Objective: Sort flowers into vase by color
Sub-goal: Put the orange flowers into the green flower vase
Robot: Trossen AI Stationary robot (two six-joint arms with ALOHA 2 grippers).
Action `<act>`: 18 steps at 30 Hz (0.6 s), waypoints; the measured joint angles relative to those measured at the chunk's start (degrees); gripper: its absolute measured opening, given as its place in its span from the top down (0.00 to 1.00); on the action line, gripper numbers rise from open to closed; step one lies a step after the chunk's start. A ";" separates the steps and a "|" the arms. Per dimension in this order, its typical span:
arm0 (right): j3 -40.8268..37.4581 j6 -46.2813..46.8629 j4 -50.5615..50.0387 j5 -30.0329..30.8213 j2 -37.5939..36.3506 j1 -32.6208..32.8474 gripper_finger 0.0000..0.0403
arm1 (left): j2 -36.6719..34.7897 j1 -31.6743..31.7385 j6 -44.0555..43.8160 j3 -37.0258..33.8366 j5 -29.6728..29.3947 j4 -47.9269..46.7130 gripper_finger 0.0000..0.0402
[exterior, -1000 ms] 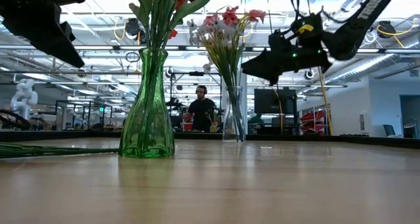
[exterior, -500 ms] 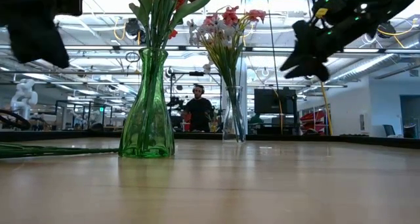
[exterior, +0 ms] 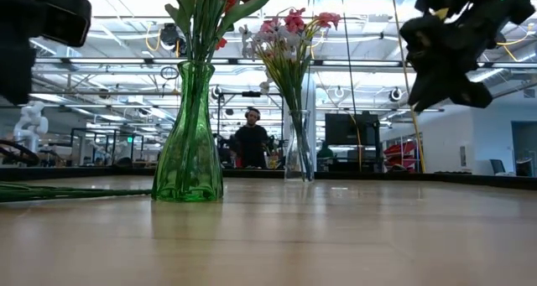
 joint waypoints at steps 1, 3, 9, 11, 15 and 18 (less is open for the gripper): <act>0.00 2.21 0.12 1.32 -0.05 2.45 0.82 | 1.56 -0.60 -0.09 0.74 0.12 0.21 0.81; 0.00 6.49 0.32 3.67 -0.10 7.22 0.85 | 4.99 -2.00 -0.14 2.80 0.22 0.53 0.81; 0.02 16.24 1.48 11.06 0.53 20.25 0.90 | 14.39 -6.09 -0.13 10.04 0.21 -3.00 0.81; 0.02 18.52 2.05 13.14 1.12 23.67 0.91 | 16.95 -6.97 -0.34 11.58 0.32 -4.77 0.81; 0.02 22.95 4.56 18.01 2.80 29.21 0.92 | 20.88 -7.57 -2.95 12.46 3.26 -5.52 0.81; 0.02 24.34 7.57 19.97 4.74 32.45 0.92 | 23.50 -7.57 -3.61 12.44 6.31 -5.44 0.81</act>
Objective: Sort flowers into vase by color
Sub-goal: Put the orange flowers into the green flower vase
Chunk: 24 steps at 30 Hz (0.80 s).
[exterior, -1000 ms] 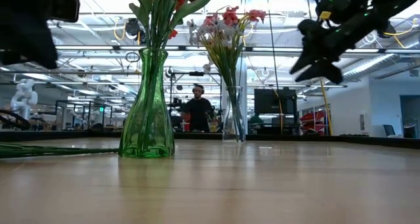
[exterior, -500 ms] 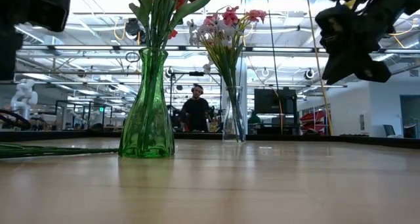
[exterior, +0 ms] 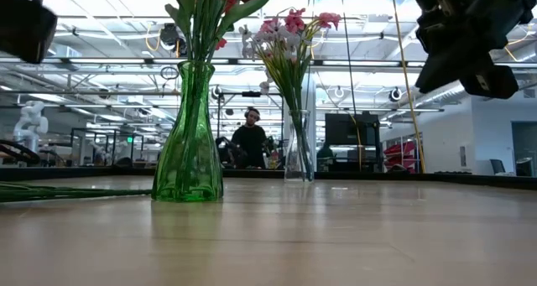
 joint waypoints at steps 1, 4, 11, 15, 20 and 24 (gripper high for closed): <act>0.00 0.30 1.01 0.22 0.90 0.92 0.92 | 0.86 -0.01 -0.02 0.02 1.05 0.19 0.81; 0.00 1.05 3.98 0.28 3.87 3.51 0.92 | 3.36 -0.05 0.13 0.01 3.68 1.67 0.81; 0.02 3.97 9.24 0.21 11.32 8.43 0.92 | 7.02 -1.16 0.52 0.02 6.10 5.47 0.82; 0.02 6.12 11.26 0.03 14.39 10.39 0.92 | 7.25 -2.47 0.50 0.04 9.79 5.86 0.91; 0.02 8.25 13.47 -0.01 16.30 12.01 0.92 | 7.29 -4.14 0.94 0.03 13.92 5.85 0.98; 0.02 8.55 16.89 -0.14 17.51 12.85 0.92 | 7.29 -5.91 6.08 1.48 16.56 6.06 0.99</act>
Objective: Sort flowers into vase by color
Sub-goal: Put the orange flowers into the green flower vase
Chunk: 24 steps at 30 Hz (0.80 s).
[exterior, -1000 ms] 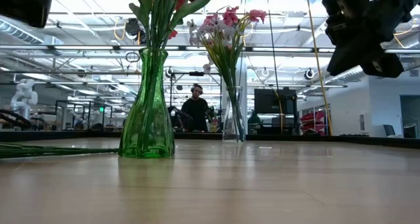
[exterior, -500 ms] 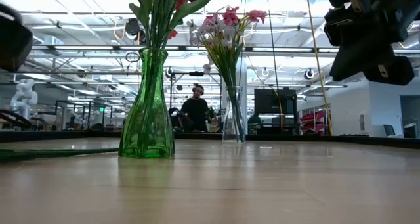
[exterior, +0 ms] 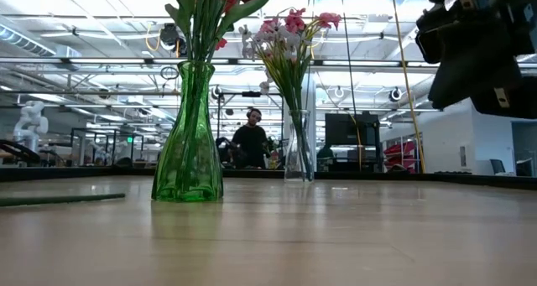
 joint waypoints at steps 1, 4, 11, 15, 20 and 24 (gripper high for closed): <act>0.00 0.00 0.98 -0.02 0.37 0.23 0.92 | -0.02 -0.37 1.56 0.76 0.14 0.28 0.99; 0.00 0.00 4.66 -0.07 1.57 0.89 0.92 | -0.02 -1.00 5.32 3.26 0.33 -0.09 0.99; 0.02 -5.93 7.65 -4.27 3.98 1.03 0.93 | -0.07 0.41 9.99 7.48 -1.59 -0.72 1.00; 0.02 -6.49 7.25 -7.58 4.73 1.12 0.98 | -0.07 3.16 10.76 7.59 -2.20 -0.83 1.00; 0.03 -11.76 4.49 -10.11 4.64 1.26 1.00 | -0.07 8.04 11.61 7.59 -2.18 0.89 1.00; 2.83 -13.33 -9.61 -12.24 4.44 3.00 1.00 | -0.07 11.84 14.26 7.56 -2.18 5.39 1.00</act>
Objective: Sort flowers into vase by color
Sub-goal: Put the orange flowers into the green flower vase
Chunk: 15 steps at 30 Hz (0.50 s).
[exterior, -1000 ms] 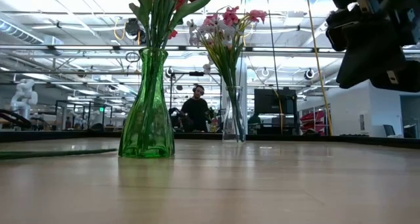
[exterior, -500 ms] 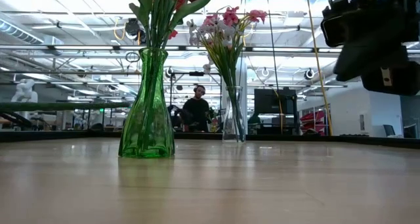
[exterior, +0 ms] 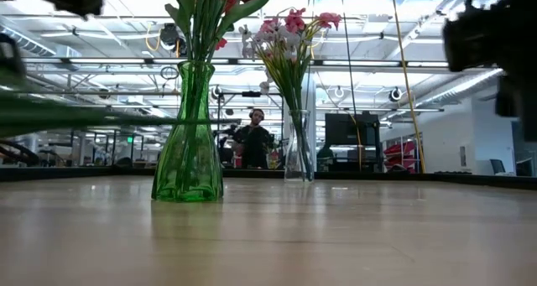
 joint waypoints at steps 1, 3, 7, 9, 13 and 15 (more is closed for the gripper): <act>1.05 -0.51 -4.69 0.00 0.00 0.67 1.00 | 0.00 0.83 0.21 0.00 0.00 1.36 1.00; 3.11 -2.36 -12.69 -0.02 0.00 2.00 1.00 | 0.00 2.43 0.24 0.06 0.02 3.62 1.00; 6.00 -7.81 -24.16 0.07 -0.34 4.82 1.00 | 1.06 5.34 1.82 2.25 -0.03 3.65 1.00; 6.01 -10.79 -26.30 0.07 -0.74 5.78 1.00 | 2.19 6.74 2.80 3.64 -0.07 3.07 1.00; 4.92 -16.64 -26.28 0.39 -2.48 7.40 1.00 | 5.70 9.58 5.00 7.57 0.23 3.29 1.00; 4.21 -18.89 -25.61 0.73 -3.39 7.89 1.00 | 8.06 10.98 6.27 9.97 0.85 3.29 1.00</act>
